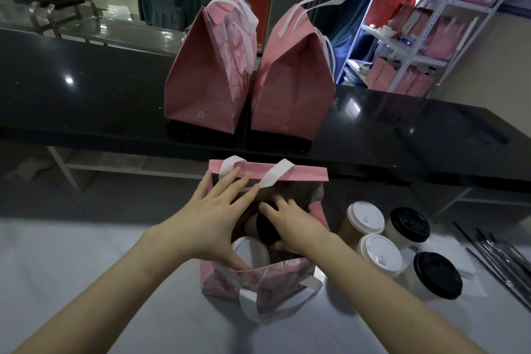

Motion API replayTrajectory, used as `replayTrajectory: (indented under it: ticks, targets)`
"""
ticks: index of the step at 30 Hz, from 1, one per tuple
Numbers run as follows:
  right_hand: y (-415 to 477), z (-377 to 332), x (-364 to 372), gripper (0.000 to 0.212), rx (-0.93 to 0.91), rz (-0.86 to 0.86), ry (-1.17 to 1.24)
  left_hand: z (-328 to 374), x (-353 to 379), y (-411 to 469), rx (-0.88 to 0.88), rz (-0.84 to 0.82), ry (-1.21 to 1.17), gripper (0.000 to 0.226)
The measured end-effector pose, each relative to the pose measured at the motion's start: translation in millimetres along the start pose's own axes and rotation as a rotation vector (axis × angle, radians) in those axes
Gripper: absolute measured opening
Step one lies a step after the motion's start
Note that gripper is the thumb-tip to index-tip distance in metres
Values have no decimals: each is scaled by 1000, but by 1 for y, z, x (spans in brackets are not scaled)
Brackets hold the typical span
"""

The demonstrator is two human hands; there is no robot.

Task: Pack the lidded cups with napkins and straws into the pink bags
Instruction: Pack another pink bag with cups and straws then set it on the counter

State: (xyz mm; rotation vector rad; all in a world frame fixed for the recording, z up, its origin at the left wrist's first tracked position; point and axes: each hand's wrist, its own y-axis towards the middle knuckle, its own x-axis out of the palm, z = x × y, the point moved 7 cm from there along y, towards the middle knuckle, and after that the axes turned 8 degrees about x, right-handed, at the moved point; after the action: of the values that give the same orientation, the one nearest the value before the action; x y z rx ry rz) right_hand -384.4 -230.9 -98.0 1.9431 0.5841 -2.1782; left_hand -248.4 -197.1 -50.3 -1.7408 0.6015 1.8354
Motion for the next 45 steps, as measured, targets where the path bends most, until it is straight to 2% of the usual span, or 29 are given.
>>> replayTrajectory:
  ticks: [11, 27, 32, 36, 40, 43, 45]
  targets:
    - [-4, -1, 1, 90, 52, -58, -32, 0, -4, 0, -4, -1, -31, 139]
    - [-32, 0, 2, 70, 221, -79, 10, 16, -4, -5, 58, 145, -58, 132]
    - [-35, 1, 9, 88, 202, -147, -31, 9, -4, -2, 86, 128, -64, 129]
    - [-31, 3, 11, 88, 211, -139, -82, 8, -7, 1, 118, 105, -123, 125]
    - [-42, 5, 1, 90, 223, -172, 0, 7, -15, -2, 150, 87, -225, 110]
    - [-65, 18, -35, 69, 171, 31, 33, 2, -19, -14, 183, 83, -420, 85]
    - [-87, 34, -56, 71, 158, 94, 9, -2, -16, -24, 225, 61, -423, 67]
